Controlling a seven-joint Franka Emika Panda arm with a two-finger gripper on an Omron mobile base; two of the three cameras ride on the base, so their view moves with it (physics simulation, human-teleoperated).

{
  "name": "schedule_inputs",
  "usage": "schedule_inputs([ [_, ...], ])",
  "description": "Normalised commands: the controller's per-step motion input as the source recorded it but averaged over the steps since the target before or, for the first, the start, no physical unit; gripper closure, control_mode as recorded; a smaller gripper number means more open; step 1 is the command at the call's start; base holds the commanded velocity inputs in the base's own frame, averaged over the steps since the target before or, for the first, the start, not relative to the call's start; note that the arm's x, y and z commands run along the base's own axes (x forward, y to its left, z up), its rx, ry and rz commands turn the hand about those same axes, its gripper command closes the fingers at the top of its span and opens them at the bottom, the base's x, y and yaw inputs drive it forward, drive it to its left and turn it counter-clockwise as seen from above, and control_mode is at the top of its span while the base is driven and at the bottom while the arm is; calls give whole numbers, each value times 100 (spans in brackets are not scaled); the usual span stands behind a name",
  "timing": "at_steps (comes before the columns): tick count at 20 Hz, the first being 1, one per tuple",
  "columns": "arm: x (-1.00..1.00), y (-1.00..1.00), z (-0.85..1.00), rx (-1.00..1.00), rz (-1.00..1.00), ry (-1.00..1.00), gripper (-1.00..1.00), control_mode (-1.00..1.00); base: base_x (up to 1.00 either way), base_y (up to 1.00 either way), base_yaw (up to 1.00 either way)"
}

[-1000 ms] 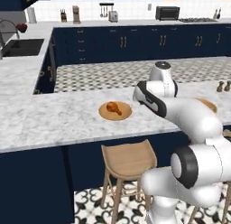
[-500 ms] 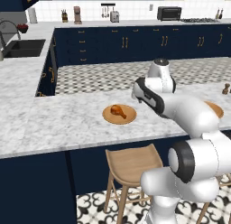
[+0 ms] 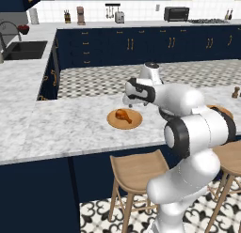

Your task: Pick the chicken drumstick and squash from their plates and place them in the bowl. Then put the bowl in the fridge.

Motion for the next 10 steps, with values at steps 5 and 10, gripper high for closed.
schedule_inputs([
  [5, 15, 11, -45, -5, 20, 10, -100, -100, 0, 0, 0],
  [10, 37, 13, -31, -12, 2, 3, -100, -100, 0, 0, 0],
])
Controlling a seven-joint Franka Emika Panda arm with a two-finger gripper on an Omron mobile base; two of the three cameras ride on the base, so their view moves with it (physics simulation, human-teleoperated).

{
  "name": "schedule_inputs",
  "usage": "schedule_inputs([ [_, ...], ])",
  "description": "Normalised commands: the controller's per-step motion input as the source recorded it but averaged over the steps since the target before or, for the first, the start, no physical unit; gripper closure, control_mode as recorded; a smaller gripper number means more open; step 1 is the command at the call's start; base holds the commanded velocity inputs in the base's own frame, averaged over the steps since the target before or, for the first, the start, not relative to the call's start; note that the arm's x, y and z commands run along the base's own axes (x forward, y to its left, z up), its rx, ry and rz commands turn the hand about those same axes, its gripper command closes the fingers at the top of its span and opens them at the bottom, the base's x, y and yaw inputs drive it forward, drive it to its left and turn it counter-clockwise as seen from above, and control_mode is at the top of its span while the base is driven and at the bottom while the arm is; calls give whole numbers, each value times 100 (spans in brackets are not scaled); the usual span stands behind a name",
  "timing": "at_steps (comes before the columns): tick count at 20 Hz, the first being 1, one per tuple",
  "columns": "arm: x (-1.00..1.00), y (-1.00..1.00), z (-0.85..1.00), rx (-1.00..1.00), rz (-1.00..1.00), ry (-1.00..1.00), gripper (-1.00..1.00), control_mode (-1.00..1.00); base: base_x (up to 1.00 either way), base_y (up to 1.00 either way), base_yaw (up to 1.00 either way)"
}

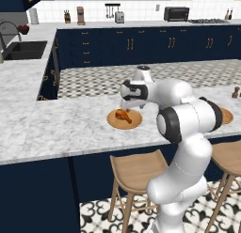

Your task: Pick the chicken drumstick and squash from their plates and place them in the bowl. Then put the bowl in the fridge.

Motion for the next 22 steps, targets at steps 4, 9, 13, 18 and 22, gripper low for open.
schedule_inputs([
  [4, 48, 14, -29, -5, 4, 0, -100, -100, 0, 0, 0],
  [9, 50, 3, -28, 0, 8, 0, -100, -100, 0, 0, 0],
  [13, 59, 9, -26, 0, 2, 0, -100, -100, 0, 0, 0],
  [18, 52, 2, -36, 0, 3, 5, -100, -100, 0, 0, 0],
  [22, 34, 5, -38, 0, 3, 4, -100, -100, 0, 0, 0],
])
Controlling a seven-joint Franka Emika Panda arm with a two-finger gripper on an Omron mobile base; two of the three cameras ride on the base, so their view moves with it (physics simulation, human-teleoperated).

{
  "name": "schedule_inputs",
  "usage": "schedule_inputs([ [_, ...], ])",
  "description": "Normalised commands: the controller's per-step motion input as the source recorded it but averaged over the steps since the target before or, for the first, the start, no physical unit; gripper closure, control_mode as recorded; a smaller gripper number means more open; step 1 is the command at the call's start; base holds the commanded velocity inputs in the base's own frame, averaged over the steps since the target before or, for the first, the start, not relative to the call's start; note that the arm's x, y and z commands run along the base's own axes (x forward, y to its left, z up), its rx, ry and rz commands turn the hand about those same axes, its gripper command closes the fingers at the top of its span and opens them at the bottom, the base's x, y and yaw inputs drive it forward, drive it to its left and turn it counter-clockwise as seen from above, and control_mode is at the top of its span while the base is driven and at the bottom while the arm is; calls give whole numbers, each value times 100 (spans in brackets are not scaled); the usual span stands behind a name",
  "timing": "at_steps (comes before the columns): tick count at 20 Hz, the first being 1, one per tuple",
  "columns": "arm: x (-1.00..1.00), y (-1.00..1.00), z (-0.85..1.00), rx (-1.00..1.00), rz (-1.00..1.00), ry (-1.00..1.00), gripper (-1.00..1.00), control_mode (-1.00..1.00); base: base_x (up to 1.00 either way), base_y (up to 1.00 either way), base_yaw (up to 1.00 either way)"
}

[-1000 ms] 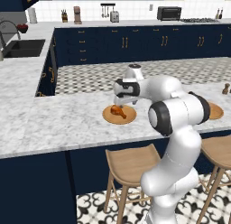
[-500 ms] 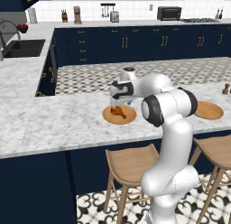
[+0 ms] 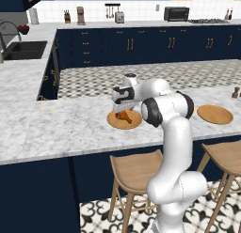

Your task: Pick the chicken drumstick and squash from their plates and place them in the bowl. Then put the bowl in the fridge.

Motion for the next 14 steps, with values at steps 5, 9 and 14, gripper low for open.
schedule_inputs([
  [5, 8, 10, -38, 0, 5, 1, -100, -100, 0, 0, 0],
  [9, 5, 16, -39, 0, 5, 3, -100, -100, 0, 0, 0],
  [14, -17, 28, -49, 0, 2, 14, 100, -100, 0, 0, 0],
])
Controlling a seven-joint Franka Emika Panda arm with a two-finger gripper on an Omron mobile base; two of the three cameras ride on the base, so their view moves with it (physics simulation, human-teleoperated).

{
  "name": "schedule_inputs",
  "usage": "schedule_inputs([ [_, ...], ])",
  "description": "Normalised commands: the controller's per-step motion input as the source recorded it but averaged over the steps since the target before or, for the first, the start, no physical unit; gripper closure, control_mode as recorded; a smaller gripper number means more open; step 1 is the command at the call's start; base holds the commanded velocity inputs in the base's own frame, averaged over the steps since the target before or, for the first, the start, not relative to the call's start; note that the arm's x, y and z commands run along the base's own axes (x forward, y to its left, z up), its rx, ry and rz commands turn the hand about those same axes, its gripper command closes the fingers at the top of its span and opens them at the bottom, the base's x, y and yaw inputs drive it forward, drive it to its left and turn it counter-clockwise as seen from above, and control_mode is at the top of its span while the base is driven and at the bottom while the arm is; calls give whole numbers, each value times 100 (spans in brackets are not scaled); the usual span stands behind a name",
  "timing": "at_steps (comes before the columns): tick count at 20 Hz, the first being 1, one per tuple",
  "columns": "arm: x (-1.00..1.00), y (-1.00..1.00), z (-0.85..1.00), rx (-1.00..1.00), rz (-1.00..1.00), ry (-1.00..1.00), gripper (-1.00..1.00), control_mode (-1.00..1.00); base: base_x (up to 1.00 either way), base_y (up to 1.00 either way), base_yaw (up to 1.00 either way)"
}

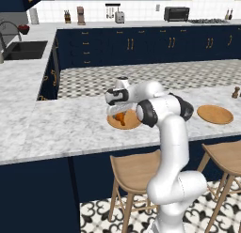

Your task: Pick the chicken drumstick and squash from their plates and place them in the bowl. Then put the bowl in the fridge.

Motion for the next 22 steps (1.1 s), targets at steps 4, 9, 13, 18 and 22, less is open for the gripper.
schedule_inputs([
  [4, -20, 30, -57, 0, 0, 20, 100, -100, 0, 0, 0],
  [9, -90, -15, 24, 0, -4, -10, 100, -100, 0, 0, 0],
  [13, -100, -25, 83, -7, -4, -35, 100, -100, 0, 0, 0],
  [18, -95, -49, 80, -7, -7, -34, 100, -100, 0, 0, 0],
  [22, -47, -92, 71, 0, -13, -3, 100, -100, 0, 0, 0],
])
